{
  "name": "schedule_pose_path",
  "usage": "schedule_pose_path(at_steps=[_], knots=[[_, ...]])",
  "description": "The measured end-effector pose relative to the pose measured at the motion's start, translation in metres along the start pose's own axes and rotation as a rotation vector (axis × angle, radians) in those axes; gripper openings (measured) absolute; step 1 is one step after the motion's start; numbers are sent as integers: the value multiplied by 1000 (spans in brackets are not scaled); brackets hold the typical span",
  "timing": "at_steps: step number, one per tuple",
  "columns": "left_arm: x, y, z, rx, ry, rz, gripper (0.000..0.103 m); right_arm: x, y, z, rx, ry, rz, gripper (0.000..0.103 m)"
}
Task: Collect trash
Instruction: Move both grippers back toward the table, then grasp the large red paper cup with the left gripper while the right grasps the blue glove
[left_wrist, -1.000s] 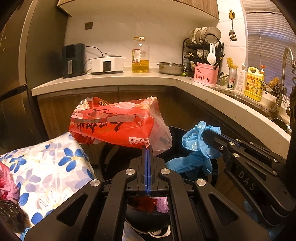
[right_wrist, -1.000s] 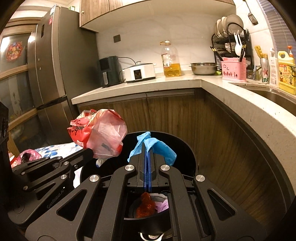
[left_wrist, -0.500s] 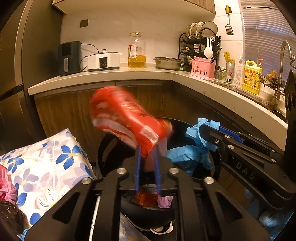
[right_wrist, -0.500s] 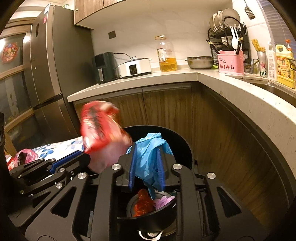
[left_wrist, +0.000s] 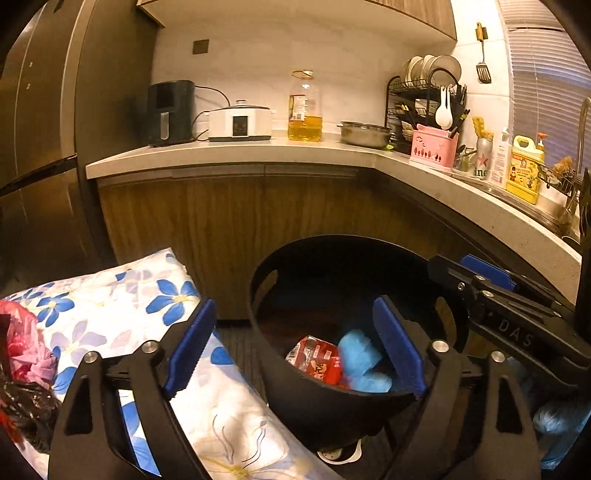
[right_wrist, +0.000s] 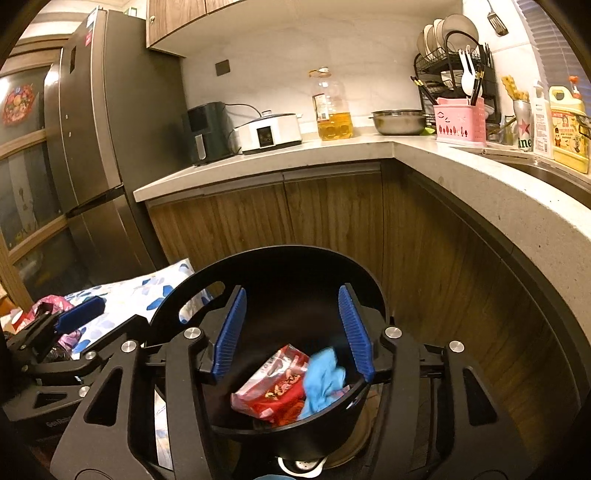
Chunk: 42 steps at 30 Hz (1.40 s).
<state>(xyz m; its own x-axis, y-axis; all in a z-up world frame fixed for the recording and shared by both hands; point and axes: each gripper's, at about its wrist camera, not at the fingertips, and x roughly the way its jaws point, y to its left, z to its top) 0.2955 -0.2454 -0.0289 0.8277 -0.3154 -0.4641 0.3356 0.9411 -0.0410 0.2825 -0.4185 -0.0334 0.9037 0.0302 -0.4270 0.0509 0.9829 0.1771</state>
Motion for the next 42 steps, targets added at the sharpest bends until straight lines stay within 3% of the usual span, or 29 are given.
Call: schedule_pose_path(at_steps=[9,16,21,29,35,42], knots=[[-18,11,-9,-24,0,4,88,-13,3,-7,13,-6,-17,59],[-56,38,-20,-81,-19,45,89,-31,20,-12,-24,-27,-18,59],[-90,62,-36,-125,-28,116,96,-47,40,-20,-50,-38,-14,59],[-139,101,-69,-196,-27,250,97,-86,87,-40,-98,-80,12,68],[-177,130,-96,-237,-33,341,97,-105,126,-65,-109,-62,72,79],[-222,167,-125,-279,-59,487,97,-107,185,-103,-182,2,157,80]])
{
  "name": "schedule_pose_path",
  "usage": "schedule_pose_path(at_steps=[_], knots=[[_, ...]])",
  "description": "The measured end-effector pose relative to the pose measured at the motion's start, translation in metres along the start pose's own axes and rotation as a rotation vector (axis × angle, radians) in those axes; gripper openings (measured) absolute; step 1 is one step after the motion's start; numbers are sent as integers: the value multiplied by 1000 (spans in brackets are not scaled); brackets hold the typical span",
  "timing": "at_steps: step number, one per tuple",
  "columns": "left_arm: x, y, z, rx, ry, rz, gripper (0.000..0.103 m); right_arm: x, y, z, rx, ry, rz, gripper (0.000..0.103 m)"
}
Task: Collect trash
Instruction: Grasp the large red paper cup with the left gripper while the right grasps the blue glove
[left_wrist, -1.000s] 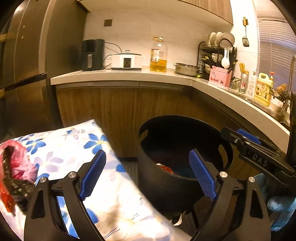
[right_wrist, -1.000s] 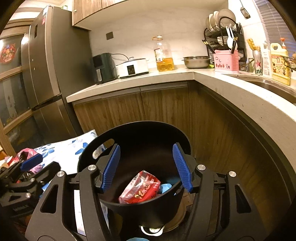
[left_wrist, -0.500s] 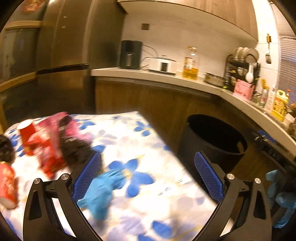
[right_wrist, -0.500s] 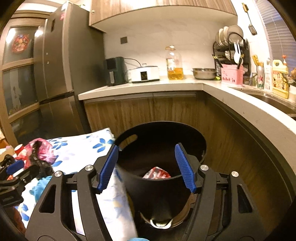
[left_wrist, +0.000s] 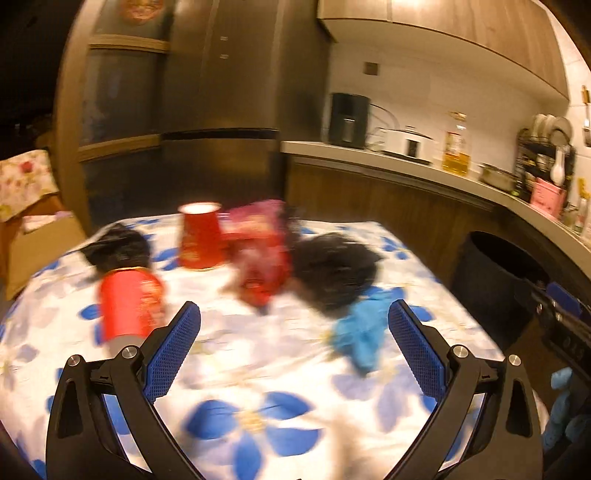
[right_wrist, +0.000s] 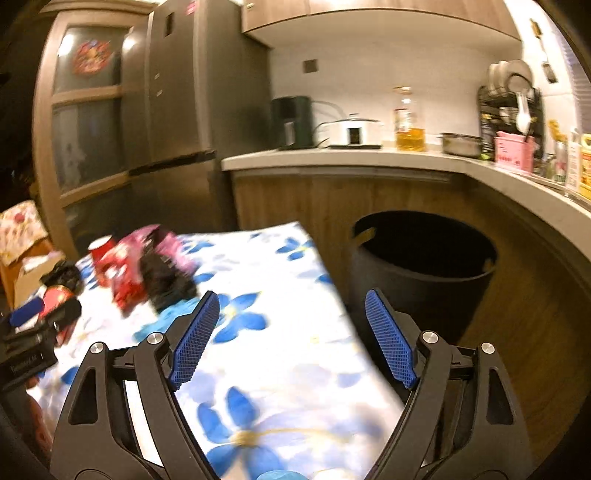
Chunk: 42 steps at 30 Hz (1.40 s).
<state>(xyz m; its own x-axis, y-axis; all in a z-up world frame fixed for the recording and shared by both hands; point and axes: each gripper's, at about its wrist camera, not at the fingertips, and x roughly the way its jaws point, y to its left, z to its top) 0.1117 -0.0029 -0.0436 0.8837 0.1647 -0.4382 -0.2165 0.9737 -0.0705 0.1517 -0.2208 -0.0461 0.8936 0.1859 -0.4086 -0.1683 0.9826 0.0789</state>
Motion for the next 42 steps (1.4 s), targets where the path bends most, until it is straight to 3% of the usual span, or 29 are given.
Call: schedule_pose_path(at_steps=[10,17,23,28,30,32,42], knots=[[4,78,-6,-96,4,181,97,21,59,-21,-54,52,64,80],[32,100,-2,-116,41,222,97,28,76,-22,-60,61,78,80],[53,110,-3,-162,117,193,97,39,83,-22,-55,72,74,80],[60,111,-7,-164,146,187,90,49,90,-26,-52,95,80,80],[62,113,-8,-174,160,188,76,51,93,-27,-57,96,83,80],[68,117,-10,-186,186,187,69,53,96,-27,-66,99,85,80],[67,123,-14,-214,178,160,60,68,107,-29,-77,126,88,80]])
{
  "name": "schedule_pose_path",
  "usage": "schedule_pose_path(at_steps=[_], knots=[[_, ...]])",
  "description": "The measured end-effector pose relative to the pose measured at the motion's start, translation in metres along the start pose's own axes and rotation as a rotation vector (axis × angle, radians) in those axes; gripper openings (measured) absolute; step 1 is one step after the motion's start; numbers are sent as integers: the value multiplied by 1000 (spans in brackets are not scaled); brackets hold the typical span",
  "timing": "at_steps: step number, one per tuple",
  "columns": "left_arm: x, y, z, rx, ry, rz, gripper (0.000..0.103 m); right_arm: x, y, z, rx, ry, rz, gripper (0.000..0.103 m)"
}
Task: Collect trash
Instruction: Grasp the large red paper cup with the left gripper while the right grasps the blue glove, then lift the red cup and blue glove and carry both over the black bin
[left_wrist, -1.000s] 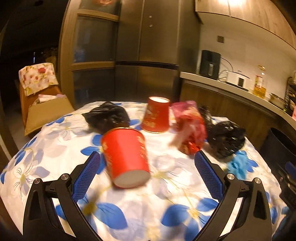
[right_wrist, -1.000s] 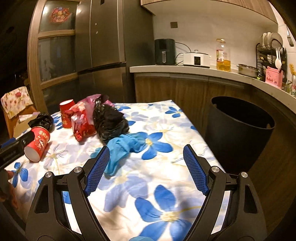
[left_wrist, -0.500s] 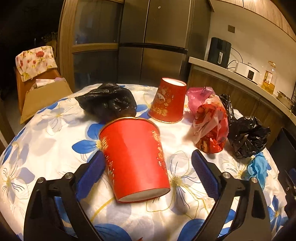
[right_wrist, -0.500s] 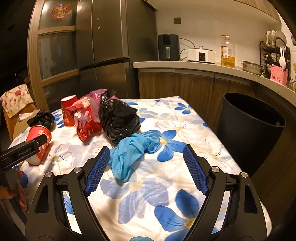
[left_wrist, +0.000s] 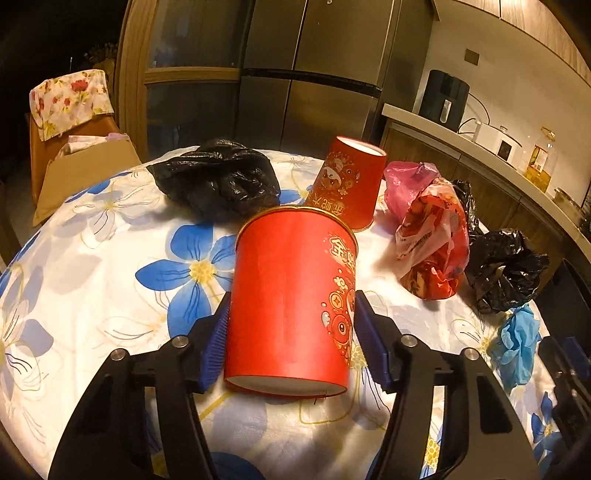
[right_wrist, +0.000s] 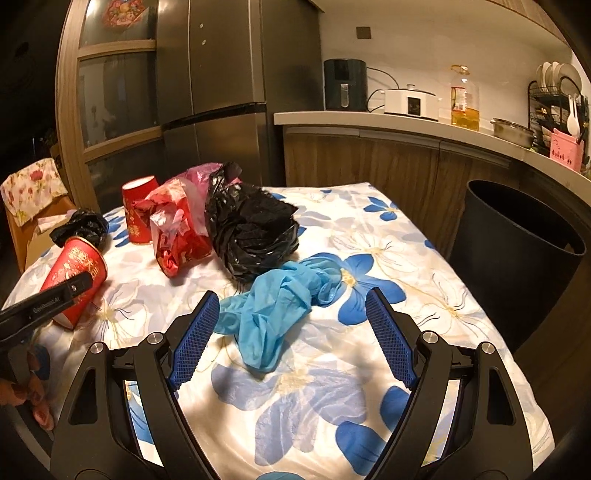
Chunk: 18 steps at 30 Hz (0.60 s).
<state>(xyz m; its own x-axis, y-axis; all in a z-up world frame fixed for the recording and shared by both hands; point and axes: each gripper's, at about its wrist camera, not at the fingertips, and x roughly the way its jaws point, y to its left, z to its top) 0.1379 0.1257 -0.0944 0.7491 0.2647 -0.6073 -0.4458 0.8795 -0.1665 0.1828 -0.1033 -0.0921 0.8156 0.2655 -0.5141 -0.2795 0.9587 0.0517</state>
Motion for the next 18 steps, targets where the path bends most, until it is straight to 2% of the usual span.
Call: schedule_pose_path(at_steps=[4,7,10,13,15,18], knots=[[-7,-1,2,-1,-18,-15,59,8,4,-1,-7,17,3,79],[-19,-5,3,19,-50,-19,59,15,5,-2,-5,39,7,72],[-28,-10,3,36,-72,-23,59,24,6,-4,-6,71,11,61],[-32,-12,4,41,-79,-34,59,31,5,-6,-5,96,25,45],[-35,-16,3,52,-84,-34,59,32,5,-7,-4,101,39,29],[-37,-17,2,56,-85,-38,59,30,4,-7,-1,95,58,10]])
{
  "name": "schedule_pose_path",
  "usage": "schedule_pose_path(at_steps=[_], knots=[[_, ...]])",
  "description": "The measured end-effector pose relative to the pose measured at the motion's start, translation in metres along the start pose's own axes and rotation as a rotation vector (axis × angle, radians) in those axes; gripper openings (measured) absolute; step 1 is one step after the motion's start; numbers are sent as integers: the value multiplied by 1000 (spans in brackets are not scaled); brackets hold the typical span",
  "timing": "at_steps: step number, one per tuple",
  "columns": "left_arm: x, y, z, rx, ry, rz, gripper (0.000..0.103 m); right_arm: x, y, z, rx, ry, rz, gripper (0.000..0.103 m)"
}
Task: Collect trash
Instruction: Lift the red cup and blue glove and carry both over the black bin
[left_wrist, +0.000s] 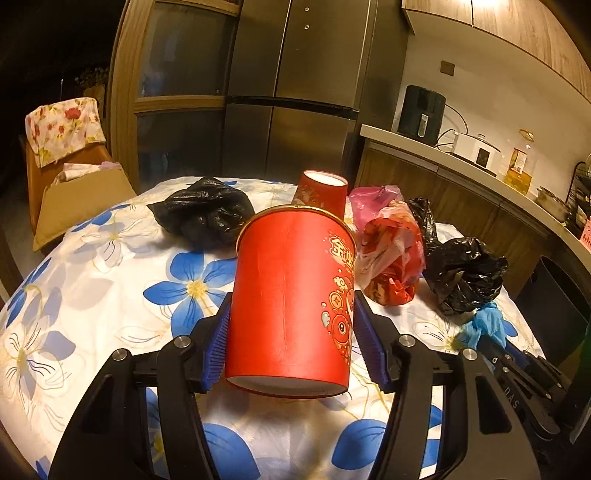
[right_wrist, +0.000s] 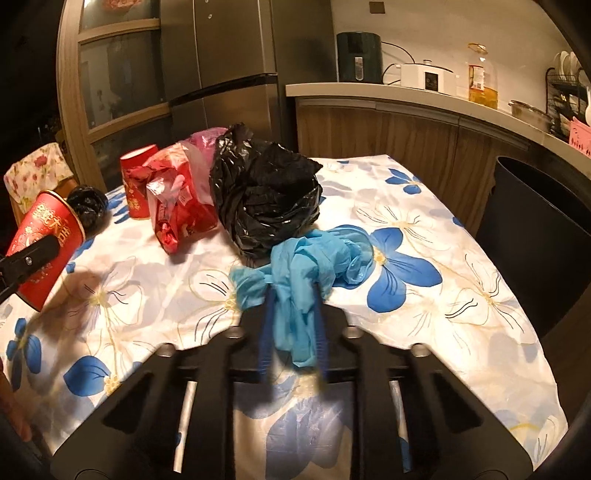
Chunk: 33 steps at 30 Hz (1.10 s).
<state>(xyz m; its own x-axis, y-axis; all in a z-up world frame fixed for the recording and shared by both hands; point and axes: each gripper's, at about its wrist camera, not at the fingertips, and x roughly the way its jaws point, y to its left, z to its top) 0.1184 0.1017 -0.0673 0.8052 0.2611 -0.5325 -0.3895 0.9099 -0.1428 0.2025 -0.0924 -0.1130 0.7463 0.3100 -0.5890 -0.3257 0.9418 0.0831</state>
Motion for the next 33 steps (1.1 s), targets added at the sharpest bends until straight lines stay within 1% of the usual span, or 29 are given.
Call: schedule_pose_path(at_steps=[3,9,16,23,33], knots=[[-3,-2,0,10,-2,0,59,-6,-2,0,3,-7,22,4],[-15,-13,0,26,-17,-13,59,-34,-3,2,-18,-66,45,3],[-32,-33,0,52,-44,-50,59,-73,-13,6,-15,-132,71,2],[-40,-62,-1,87,-47,-88,59,-98,-34,8,7,-173,55,2],[-49,-118,2,159,-75,-162,59,-123,-71,14,39,-227,8,2]])
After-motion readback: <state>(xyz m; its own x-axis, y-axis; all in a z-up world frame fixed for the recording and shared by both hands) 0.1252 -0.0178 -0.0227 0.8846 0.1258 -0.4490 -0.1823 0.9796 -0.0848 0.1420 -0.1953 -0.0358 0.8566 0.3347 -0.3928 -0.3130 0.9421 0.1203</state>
